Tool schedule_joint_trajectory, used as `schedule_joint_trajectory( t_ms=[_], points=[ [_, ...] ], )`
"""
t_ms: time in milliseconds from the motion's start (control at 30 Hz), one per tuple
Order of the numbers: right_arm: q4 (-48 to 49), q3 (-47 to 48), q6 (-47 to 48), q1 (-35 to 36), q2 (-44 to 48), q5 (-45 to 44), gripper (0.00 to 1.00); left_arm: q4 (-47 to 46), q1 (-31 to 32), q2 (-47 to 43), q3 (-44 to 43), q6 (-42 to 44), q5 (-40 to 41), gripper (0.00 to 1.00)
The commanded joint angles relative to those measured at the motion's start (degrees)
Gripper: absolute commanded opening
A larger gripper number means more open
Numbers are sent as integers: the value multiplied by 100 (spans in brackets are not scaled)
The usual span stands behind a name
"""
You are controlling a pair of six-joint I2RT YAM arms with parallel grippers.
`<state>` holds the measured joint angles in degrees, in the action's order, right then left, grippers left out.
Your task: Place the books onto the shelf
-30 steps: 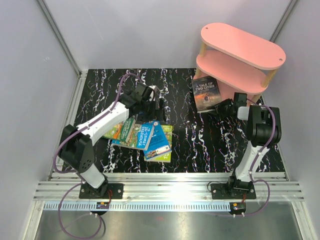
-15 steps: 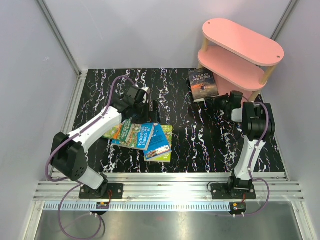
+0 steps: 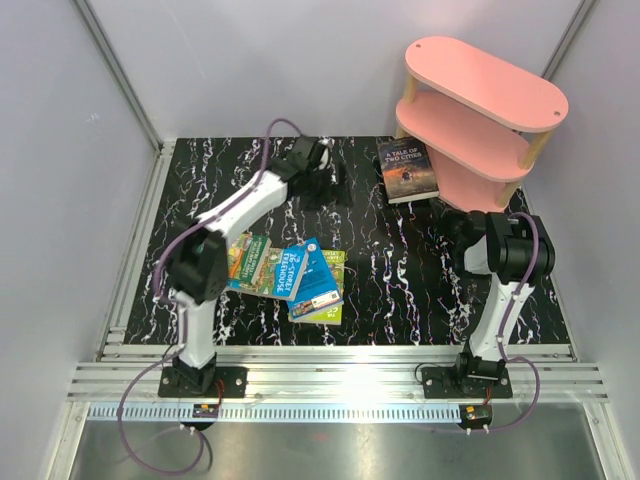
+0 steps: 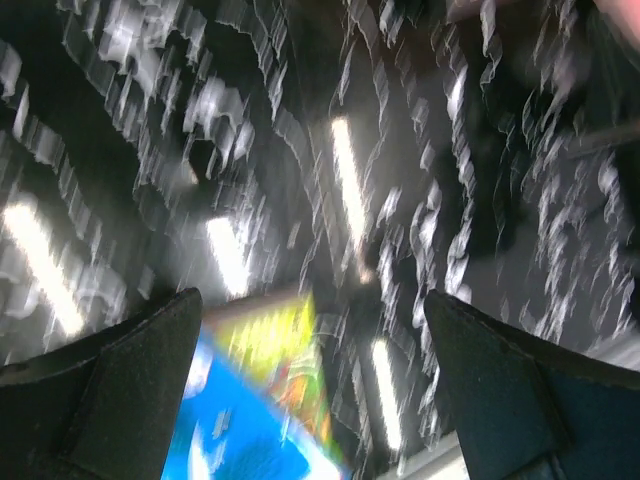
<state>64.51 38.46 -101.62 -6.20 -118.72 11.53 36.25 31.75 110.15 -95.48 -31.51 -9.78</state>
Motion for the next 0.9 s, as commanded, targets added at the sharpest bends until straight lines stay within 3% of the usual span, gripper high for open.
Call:
schedule_joint_trajectory(
  t_ms=[0, 133, 200, 300, 333, 433, 500, 600, 700, 800, 867],
  points=[
    [-193, -75, -648, -118, -38, -152, 0, -119, -37, 1363, -1781, -276, -183, 96],
    [-552, -277, -359, -346, 717, 305, 0, 408, -125, 2887, -3935, -663, -59, 96],
    [-1140, -339, -17, -443, 1294, 674, 0, 445, -221, 3361, -4381, -892, 107, 96],
    [-2535, -261, 729, -645, 2321, 1210, 0, 68, -301, 3356, -4024, -1015, 624, 97],
    [-3619, -173, 1010, -681, 2614, 1394, 3, -247, -309, 3321, -3648, -1137, 705, 97],
    [-5425, 363, 2380, -786, 3686, 1457, 23, -487, -301, 3469, -3617, -1279, 925, 95],
    [-6973, 714, 3173, -848, 4118, 1343, 32, -514, -213, 3810, -4099, -1349, 960, 95],
    [-7821, 742, 3526, -1058, 4917, 1457, 39, -767, -64, 4101, -4409, -1559, 960, 92],
    [-8383, 786, 3711, -1156, 5322, 1633, 51, -1575, 42, 4164, -3920, -2121, 699, 91],
    [-8902, 952, 4000, -1165, 5578, 1765, 53, -2744, 138, 4408, -3618, -2965, 267, 92],
    [-9429, 1084, 4350, -1165, 5684, 1783, 54, -3104, 278, 4646, -4002, -3326, 205, 93]
  ],
)
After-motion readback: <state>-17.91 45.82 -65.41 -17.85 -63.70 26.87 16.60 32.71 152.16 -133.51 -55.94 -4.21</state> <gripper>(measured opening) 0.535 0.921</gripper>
